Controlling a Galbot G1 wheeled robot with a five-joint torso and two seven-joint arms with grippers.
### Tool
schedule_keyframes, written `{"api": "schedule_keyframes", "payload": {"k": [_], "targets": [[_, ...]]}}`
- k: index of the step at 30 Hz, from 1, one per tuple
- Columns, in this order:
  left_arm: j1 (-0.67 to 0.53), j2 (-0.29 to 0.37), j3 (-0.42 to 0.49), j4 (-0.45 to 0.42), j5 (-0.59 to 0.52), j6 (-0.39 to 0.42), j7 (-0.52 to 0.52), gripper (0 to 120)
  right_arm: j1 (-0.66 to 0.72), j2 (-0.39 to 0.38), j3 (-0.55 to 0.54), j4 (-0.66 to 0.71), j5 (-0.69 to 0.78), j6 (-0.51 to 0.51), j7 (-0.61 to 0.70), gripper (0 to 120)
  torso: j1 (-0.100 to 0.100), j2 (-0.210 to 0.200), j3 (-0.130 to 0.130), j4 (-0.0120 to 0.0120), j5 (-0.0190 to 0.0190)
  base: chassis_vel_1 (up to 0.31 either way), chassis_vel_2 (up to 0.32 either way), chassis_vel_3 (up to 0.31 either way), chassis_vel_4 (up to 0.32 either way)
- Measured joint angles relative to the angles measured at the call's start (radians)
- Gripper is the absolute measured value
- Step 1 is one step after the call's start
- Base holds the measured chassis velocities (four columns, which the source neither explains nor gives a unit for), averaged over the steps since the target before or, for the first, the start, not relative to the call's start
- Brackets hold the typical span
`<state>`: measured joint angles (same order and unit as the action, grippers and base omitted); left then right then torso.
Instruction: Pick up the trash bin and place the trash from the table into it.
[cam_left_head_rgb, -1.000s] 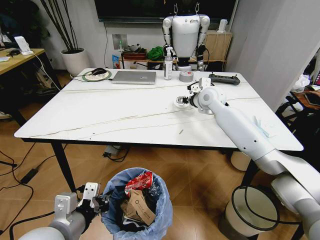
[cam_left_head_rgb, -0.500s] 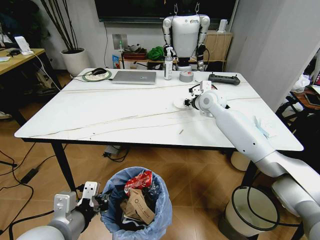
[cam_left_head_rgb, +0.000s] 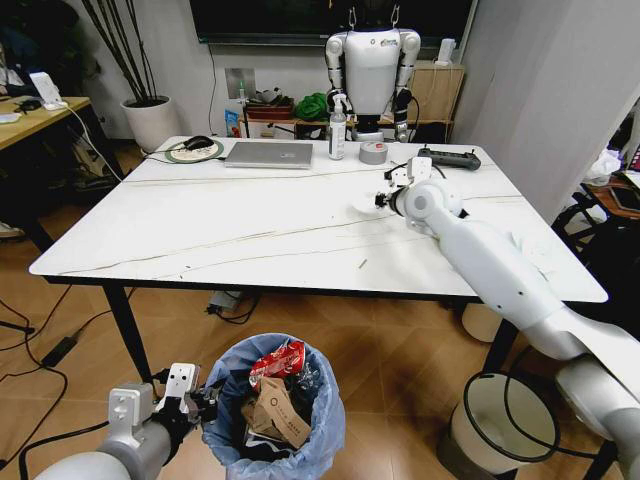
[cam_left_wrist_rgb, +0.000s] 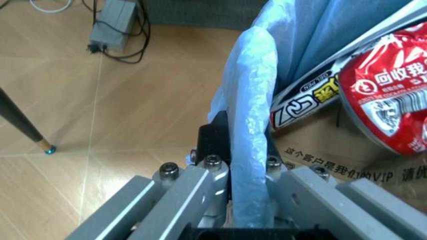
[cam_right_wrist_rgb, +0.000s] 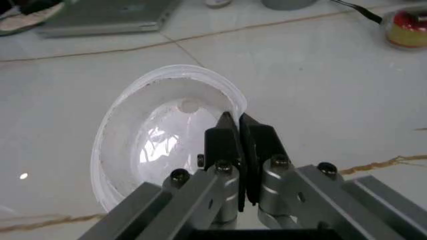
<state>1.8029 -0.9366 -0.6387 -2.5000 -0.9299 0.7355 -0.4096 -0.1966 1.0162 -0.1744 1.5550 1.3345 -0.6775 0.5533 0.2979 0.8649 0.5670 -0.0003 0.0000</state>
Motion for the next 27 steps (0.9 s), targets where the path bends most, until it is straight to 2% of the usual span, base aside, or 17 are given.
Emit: {"api": "schedule_keyframes", "payload": {"k": [1, 2, 4, 5, 7, 9, 11, 13, 18, 27], "targets": [[-0.004, 0.003, 0.0, 0.0, -0.006, 0.0, -0.003, 0, -0.013, -0.017, 0.006, 0.061, 0.017, 0.008, -0.01, 0, 0.0, 0.0, 0.0, -0.0005, 0.0002, 0.0, 0.0, 0.0, 0.0], [-0.01, 0.007, 0.0, 0.0, -0.014, 0.0, -0.007, 0, -0.031, -0.04, 0.016, 0.135, 0.033, 0.023, -0.036, 0, 0.0, 0.0, 0.0, 0.0001, 0.0001, 0.0, 0.0, 0.0, 0.0], [-0.018, 0.011, -0.001, 0.0, -0.022, 0.0, -0.014, 0, -0.071, -0.078, 0.032, 0.248, 0.035, 0.085, -0.13, 0, 0.0, 0.0, 0.0, 0.0002, -0.0005, 0.0, 0.0, 0.0, 0.0], [-0.018, 0.011, -0.001, 0.0, -0.022, 0.0, -0.014, 0, -0.071, -0.078, 0.032, 0.248, 0.035, 0.085, -0.13, 0, 0.0, 0.0, 0.0, 0.0002, -0.0005, 0.0, 0.0, 0.0, 0.0], [-0.019, 0.01, -0.002, 0.0, -0.026, 0.0, -0.025, 0, -0.151, -0.131, 0.054, 0.382, 0.001, 0.166, -0.286, 0, 0.0, 0.0, 0.0, 0.0002, 0.0004, 0.0, 0.0, 0.0, 0.0], [-0.019, 0.004, 0.001, 0.0, -0.027, 0.0, -0.034, 0, -0.211, -0.155, 0.063, 0.5, -0.006, 0.192, -0.305, 0, 0.0, 0.0, 0.0, 0.0, -0.0002, 0.0, 0.0, 0.0, 0.0], [-0.02, 0.002, 0.003, 0.0, -0.027, 0.0, -0.037, 0, -0.228, -0.159, 0.064, 0.53, -0.006, 0.197, -0.305, 0, 0.0, 0.0, 0.0, 0.0, -0.0001, 0.0, 0.0, 0.0, 0.0], [-0.024, -0.004, 0.006, 0.0, -0.03, 0.0, -0.049, 0, -0.278, -0.166, 0.064, 0.618, -0.012, 0.205, -0.317, 0, 0.0, 0.0, 0.0, 0.0001, 0.0, 0.0, 0.0, 0.0, 0.0], [-0.014, -0.032, 0.0, 0.0, -0.03, 0.0, -0.069, 0, -0.35, -0.16, 0.012, 0.702, -0.112, 0.297, -0.449, 0, 0.0, 0.0, 0.0, 0.0005, 0.0001, 0.0, 0.0, 0.0, 0.0], [-0.032, -0.051, 0.022, 0.0, -0.026, 0.0, -0.07, 0, -0.464, -0.146, -0.039, 0.746, -0.268, 0.316, -0.517, 0, 0.0, 0.0, 0.0, 0.0003, -0.0001, 0.0, 0.0, 0.0, 0.0]]}}
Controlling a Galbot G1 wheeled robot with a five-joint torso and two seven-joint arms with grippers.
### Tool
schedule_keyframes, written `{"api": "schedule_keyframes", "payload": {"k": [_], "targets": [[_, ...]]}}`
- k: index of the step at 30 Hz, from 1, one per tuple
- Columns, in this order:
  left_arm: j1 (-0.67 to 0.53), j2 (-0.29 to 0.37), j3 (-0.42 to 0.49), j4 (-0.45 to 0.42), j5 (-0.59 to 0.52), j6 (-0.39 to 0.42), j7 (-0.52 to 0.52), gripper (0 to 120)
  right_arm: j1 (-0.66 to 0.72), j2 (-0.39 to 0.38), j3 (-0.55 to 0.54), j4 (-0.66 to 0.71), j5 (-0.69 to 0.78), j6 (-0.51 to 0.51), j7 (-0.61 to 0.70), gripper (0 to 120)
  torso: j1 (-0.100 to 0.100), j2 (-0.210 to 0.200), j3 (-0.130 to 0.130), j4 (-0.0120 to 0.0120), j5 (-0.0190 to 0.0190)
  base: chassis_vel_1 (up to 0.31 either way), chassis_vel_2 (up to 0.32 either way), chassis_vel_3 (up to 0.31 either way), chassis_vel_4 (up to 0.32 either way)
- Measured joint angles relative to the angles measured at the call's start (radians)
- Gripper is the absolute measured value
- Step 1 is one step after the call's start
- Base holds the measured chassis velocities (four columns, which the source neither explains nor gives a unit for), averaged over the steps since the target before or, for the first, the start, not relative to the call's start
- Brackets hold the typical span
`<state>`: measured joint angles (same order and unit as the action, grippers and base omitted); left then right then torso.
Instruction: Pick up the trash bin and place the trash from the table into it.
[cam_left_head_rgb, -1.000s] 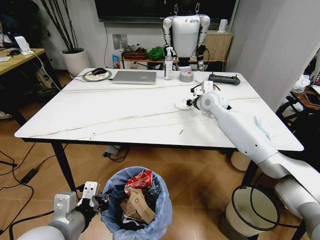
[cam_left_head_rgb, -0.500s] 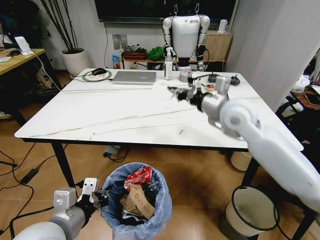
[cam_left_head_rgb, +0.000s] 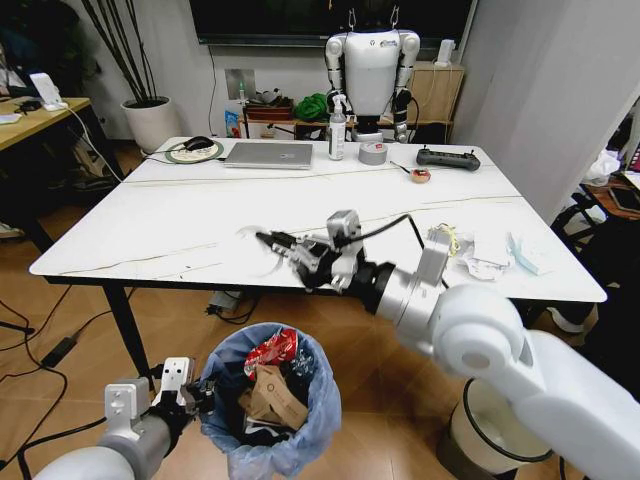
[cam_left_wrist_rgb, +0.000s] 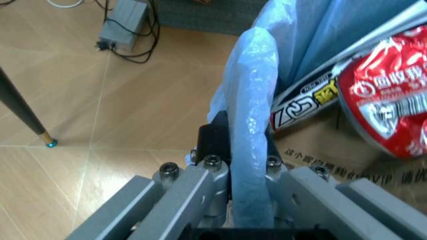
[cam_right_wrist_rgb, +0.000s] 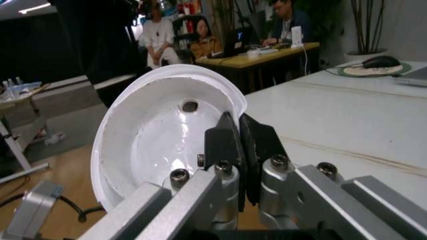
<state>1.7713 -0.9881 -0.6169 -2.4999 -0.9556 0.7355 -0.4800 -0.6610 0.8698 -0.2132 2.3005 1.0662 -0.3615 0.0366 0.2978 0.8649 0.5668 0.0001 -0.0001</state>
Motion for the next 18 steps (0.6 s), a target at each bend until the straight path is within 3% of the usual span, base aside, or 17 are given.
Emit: {"api": "schedule_keyframes", "payload": {"k": [5, 14, 18], "targets": [[-0.041, 0.001, 0.014, 0.0, -0.012, 0.0, 0.002, 0, -0.05, 0.049, -0.089, -0.043, -0.105, 0.047, 0.012, 0, 0.0, 0.0, 0.0, -0.0001, 0.0001, 0.0, 0.0, 0.0, 0.0], [-0.072, -0.007, 0.022, 0.0, -0.023, 0.0, -0.001, 0, -0.063, 0.092, -0.192, -0.099, -0.194, 0.011, 0.044, 0, 0.0, 0.0, 0.0, -0.0001, 0.0, 0.0, 0.0, 0.0, 0.0], [-0.077, -0.008, 0.022, 0.0, -0.028, 0.0, -0.001, 0, -0.058, 0.095, -0.214, -0.113, -0.223, 0.002, 0.013, 17, 0.0, 0.0, 0.0, 0.0, 0.0, 0.0, 0.0, 0.0, 0.0]]}}
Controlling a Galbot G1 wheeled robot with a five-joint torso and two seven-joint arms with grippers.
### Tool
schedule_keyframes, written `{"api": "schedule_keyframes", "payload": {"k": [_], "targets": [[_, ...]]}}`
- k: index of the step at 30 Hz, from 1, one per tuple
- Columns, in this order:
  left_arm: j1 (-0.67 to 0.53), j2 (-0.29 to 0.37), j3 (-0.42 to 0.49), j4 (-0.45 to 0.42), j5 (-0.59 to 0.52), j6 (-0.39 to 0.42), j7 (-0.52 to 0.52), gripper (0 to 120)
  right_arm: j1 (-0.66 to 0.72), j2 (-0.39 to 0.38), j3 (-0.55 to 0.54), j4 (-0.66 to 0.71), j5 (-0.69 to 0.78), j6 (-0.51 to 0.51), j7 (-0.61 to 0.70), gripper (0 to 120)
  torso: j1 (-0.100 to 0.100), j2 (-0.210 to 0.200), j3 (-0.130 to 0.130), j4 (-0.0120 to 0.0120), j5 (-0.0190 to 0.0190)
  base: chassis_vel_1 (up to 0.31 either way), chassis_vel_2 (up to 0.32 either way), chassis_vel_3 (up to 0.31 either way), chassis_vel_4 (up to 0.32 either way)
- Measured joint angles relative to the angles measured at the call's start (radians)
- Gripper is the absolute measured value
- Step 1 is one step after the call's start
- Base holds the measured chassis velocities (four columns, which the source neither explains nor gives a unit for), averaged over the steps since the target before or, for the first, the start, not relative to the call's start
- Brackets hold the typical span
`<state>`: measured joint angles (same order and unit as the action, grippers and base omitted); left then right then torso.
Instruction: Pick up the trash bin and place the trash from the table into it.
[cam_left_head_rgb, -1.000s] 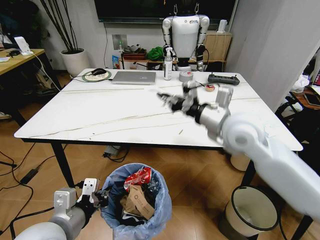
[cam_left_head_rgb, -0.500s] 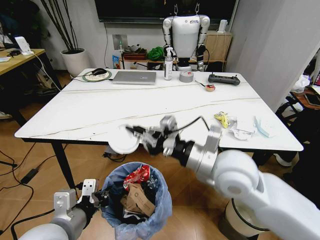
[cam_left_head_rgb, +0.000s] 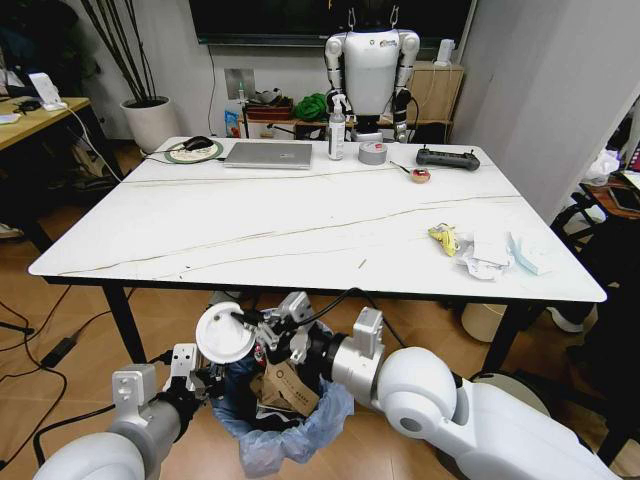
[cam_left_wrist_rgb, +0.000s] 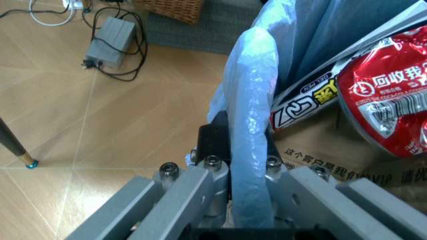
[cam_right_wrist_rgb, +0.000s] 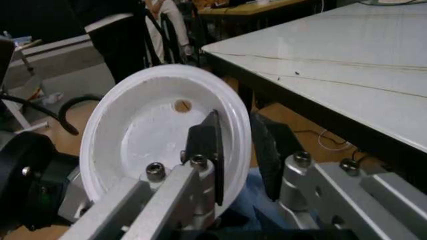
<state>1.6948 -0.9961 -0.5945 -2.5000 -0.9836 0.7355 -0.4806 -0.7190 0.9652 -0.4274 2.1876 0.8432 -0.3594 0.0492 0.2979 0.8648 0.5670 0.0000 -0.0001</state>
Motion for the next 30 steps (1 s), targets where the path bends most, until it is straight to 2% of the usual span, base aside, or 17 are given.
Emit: {"api": "schedule_keyframes", "payload": {"k": [2, 4, 8, 10, 15, 17, 21, 23, 24, 28, 30], "targets": [[-0.003, 0.005, -0.004, 0.0, -0.007, 0.0, -0.001, 0, 0.008, -0.005, -0.001, -0.012, -0.019, 0.013, -0.026, 25, 0.0, 0.0, 0.0, 0.0, 0.0, 0.0, 0.0, 0.0, 0.0], [-0.003, 0.006, -0.005, 0.0, -0.008, 0.0, -0.001, 0, 0.009, -0.007, -0.001, -0.014, -0.022, 0.017, -0.031, 25, 0.0, 0.0, 0.0, 0.0, 0.0, 0.0, 0.0, 0.0, 0.0], [-0.004, 0.015, -0.007, 0.0, -0.017, 0.0, -0.002, 0, 0.006, -0.027, 0.022, -0.038, -0.044, 0.049, -0.068, 47, 0.0, 0.0, 0.0, 0.0, 0.0001, 0.0, 0.0, 0.0, 0.0], [-0.005, 0.017, -0.007, 0.0, -0.018, 0.0, -0.002, 0, 0.004, -0.031, 0.031, -0.042, -0.049, 0.055, -0.072, 50, 0.0, 0.0, 0.0, 0.0, 0.0001, 0.0, 0.0, 0.0, 0.0], [0.002, 0.026, -0.009, 0.0, -0.019, 0.0, -0.001, 0, 0.01, -0.038, 0.101, -0.05, -0.036, 0.062, -0.061, 71, 0.0, 0.0, 0.0, -0.0002, 0.0002, 0.0, 0.0, 0.0, 0.0], [0.005, 0.026, -0.009, 0.0, -0.019, 0.0, -0.001, 0, 0.015, -0.038, 0.11, -0.049, -0.032, 0.063, -0.051, 75, 0.0, 0.0, 0.0, -0.0001, 0.0001, 0.0, 0.0, 0.0, 0.0], [0.026, 0.027, -0.012, 0.0, -0.017, 0.0, -0.001, 0, 0.045, -0.041, 0.189, -0.019, 0.027, 0.049, 0.109, 93, 0.0, 0.0, 0.0, 0.0001, 0.0002, 0.0, 0.0, 0.0, 0.0], [0.03, 0.025, -0.013, 0.0, -0.015, 0.0, 0.0, 0, 0.049, -0.049, 0.224, -0.01, 0.055, 0.033, 0.198, 98, 0.0, 0.0, 0.0, 0.0001, 0.0001, 0.0, 0.0, 0.0, 0.0], [0.03, 0.025, -0.013, 0.0, -0.015, 0.0, 0.0, 0, 0.049, -0.049, 0.224, -0.01, 0.055, 0.033, 0.198, 98, 0.0, 0.0, 0.0, 0.0001, 0.0001, 0.0, 0.0, 0.0, 0.0], [0.038, 0.022, -0.012, 0.0, -0.009, 0.0, 0.002, 0, 0.031, -0.09, 0.357, -0.002, 0.133, -0.051, 0.424, 100, 0.0, 0.0, 0.0, -0.0002, 0.0003, 0.0, 0.0, 0.0, 0.0], [0.038, 0.022, -0.01, 0.0, -0.007, 0.0, 0.003, 0, 0.033, -0.113, 0.399, -0.008, 0.173, -0.087, 0.487, 100, 0.0, 0.0, 0.0, -0.0002, 0.0003, 0.0, 0.0, 0.0, 0.0]]}}
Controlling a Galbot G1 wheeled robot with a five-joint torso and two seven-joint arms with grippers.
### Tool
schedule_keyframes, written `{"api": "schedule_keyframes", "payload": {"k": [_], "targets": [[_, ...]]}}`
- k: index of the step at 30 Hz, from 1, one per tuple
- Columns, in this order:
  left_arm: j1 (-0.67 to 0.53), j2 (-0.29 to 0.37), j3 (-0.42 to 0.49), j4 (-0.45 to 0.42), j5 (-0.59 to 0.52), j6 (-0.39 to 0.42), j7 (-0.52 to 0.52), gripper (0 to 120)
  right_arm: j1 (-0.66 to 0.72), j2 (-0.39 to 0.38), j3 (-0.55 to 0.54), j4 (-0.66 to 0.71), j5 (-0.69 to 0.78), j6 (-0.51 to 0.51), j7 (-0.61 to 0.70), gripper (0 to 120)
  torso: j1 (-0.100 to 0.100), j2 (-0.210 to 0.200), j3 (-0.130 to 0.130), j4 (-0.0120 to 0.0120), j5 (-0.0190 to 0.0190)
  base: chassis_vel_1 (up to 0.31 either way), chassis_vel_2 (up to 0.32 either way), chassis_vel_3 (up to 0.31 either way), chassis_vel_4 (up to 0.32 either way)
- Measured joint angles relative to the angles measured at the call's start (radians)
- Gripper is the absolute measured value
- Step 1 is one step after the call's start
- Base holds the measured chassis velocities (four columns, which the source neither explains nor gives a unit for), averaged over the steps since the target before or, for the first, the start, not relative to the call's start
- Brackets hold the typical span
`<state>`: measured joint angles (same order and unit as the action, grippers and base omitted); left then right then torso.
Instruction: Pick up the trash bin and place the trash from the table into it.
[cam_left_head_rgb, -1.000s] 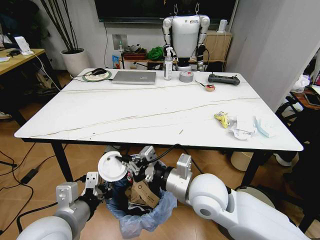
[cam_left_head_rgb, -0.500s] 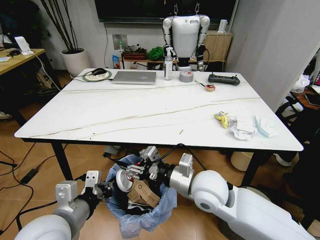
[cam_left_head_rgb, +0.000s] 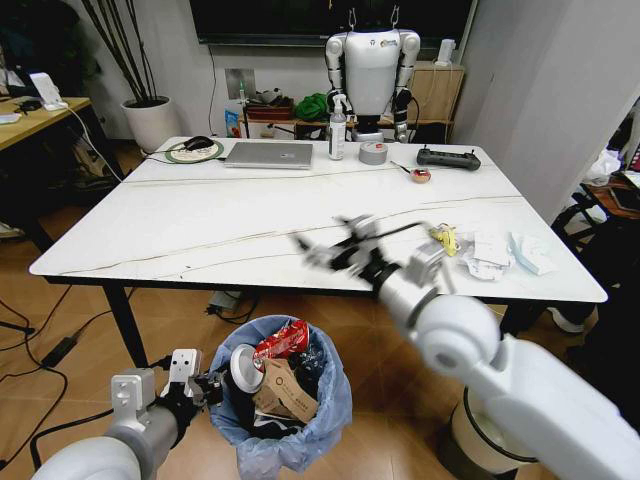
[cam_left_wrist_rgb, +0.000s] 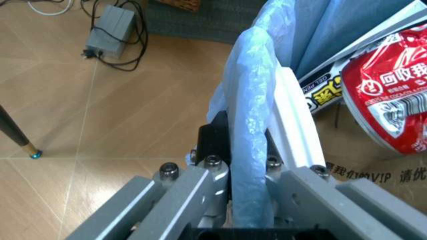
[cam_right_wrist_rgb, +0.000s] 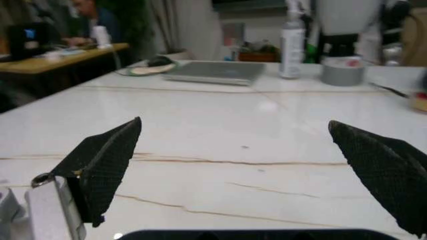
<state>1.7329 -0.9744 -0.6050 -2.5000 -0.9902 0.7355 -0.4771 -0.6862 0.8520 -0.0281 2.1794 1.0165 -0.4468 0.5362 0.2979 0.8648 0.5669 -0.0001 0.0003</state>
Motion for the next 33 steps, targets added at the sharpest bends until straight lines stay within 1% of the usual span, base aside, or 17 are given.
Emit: {"api": "schedule_keyframes", "payload": {"k": [1, 4, 7, 9, 10, 14, 19, 24, 27, 29, 30, 33], "targets": [[0.0, 0.0, 0.0, 0.0, 0.0, 0.0, 0.0, 0, 0.0, 0.0, 0.0, 0.0, 0.0, 0.0, 0.0, 100, 0.0, 0.0, 0.0, 0.0, 0.0, 0.0, 0.0, 0.0, 0.0], [-0.001, 0.002, 0.002, 0.0, 0.001, 0.0, 0.003, 0, 0.02, -0.042, 0.051, -0.023, 0.074, -0.056, 0.056, 100, 0.0, 0.0, 0.0, -0.0001, -0.0001, 0.0, 0.0, 0.0, 0.0], [-0.001, 0.003, 0.002, 0.0, 0.003, 0.0, 0.008, 0, 0.046, -0.071, 0.07, -0.083, 0.133, -0.09, 0.076, 100, 0.0, 0.0, 0.0, 0.0, -0.0002, 0.0, 0.0, 0.0, 0.0], [-0.001, 0.004, 0.002, 0.0, 0.004, 0.0, 0.009, 0, 0.054, -0.074, 0.074, -0.104, 0.144, -0.103, 0.078, 100, 0.0, 0.0, 0.0, 0.0, 0.0, 0.0, 0.0, 0.0, 0.0], [-0.001, 0.004, 0.002, 0.0, 0.004, 0.0, 0.01, 0, 0.072, -0.078, 0.08, -0.158, 0.163, -0.133, 0.081, 100, 0.0, 0.0, 0.0, 0.0001, 0.0, 0.0, 0.0, 0.0, 0.0], [-0.001, 0.003, 0.001, 0.0, 0.004, 0.0, 0.011, 0, 0.098, -0.076, 0.077, -0.236, 0.181, -0.156, 0.07, 100, 0.0, 0.0, 0.0, 0.0002, -0.0001, 0.0, 0.0, 0.0, 0.0], [-0.001, 0.003, -0.001, 0.0, 0.003, 0.0, 0.012, 0, 0.096, -0.074, 0.077, -0.29, 0.184, -0.178, 0.051, 100, 0.0, 0.0, 0.0, 0.0003, -0.0001, 0.0, 0.0, 0.0, 0.0], [-0.001, 0.006, -0.006, 0.0, 0.001, 0.0, 0.012, 0, 0.084, -0.08, 0.091, -0.314, 0.182, -0.19, 0.045, 100, 0.0, 0.0, 0.0, 0.0001, 0.0, 0.0, 0.0, 0.0, 0.0], [-0.004, 0.006, -0.004, 0.0, 0.0, 0.0, 0.012, 0, 0.085, -0.082, 0.092, -0.319, 0.182, -0.194, 0.042, 94, 0.0, 0.0, 0.0, 0.0001, 0.0, 0.0, 0.0, 0.0, 0.0], [-0.007, 0.007, -0.003, 0.0, -0.001, 0.0, 0.013, 0, 0.082, -0.086, 0.091, -0.322, 0.177, -0.195, 0.037, 84, 0.0, 0.0, 0.0, 0.0001, -0.0002, 0.0, 0.0, 0.0, 0.0], [-0.007, 0.007, -0.003, 0.0, -0.001, 0.0, 0.013, 0, 0.082, -0.086, 0.091, -0.322, 0.177, -0.195, 0.037, 84, 0.0, 0.0, 0.0, 0.0001, -0.0002, 0.0, 0.0, 0.0, 0.0], [-0.007, 0.007, -0.007, 0.0, -0.004, 0.0, 0.013, 0, 0.071, -0.09, 0.082, -0.326, 0.151, -0.195, 0.026, 72, 0.0, 0.0, 0.0, 0.0001, 0.0, 0.0, 0.0, 0.0, 0.0]]}}
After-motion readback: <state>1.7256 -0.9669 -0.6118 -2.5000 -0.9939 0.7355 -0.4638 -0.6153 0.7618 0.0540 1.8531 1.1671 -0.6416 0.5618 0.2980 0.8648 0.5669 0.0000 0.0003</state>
